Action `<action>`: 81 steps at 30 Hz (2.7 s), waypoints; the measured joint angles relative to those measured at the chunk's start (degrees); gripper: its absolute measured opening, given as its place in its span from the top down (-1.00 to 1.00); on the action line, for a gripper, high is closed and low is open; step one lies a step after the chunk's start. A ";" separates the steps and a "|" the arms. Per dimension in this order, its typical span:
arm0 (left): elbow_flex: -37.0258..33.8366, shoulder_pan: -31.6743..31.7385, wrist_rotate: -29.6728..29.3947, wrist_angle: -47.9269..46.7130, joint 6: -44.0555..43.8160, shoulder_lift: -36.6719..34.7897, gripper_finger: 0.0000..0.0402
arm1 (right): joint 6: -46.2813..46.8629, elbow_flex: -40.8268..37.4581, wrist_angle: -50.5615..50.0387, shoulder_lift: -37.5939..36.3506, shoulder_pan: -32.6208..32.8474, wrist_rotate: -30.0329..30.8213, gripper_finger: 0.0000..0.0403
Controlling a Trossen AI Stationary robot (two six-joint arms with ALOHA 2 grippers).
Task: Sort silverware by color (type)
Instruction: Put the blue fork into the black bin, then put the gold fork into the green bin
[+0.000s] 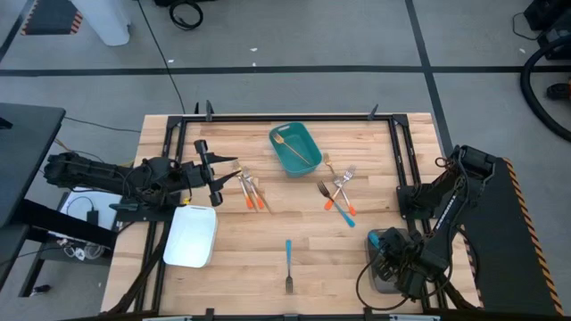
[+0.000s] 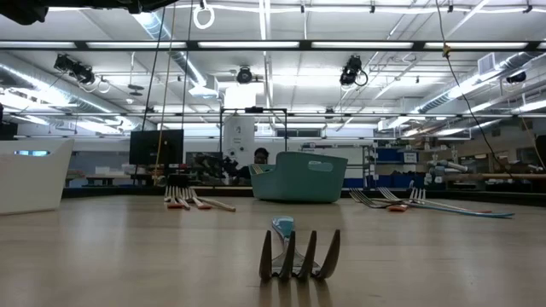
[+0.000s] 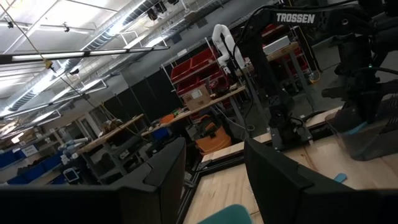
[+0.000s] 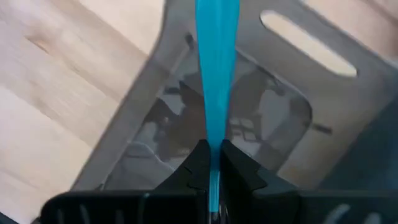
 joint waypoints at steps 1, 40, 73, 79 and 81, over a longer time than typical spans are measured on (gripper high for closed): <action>0.00 0.02 0.00 0.00 0.02 0.00 0.14 | 0.05 0.00 0.00 0.00 0.00 -0.69 0.84; -0.02 -0.01 2.20 -8.92 -3.56 0.02 0.14 | -13.42 4.45 -4.97 -1.61 -7.04 -4.47 0.14; 5.31 -1.14 6.51 -14.65 -21.11 4.42 0.14 | -38.85 7.80 -7.77 -4.66 -14.40 31.30 0.14; 5.31 -1.14 6.49 -17.91 -25.59 4.50 0.14 | -41.31 7.80 -6.52 -4.66 -17.73 31.30 0.14; 5.31 -1.14 6.49 -18.76 -25.89 4.50 0.14 | -43.22 7.80 -5.69 -4.66 -18.93 31.32 0.14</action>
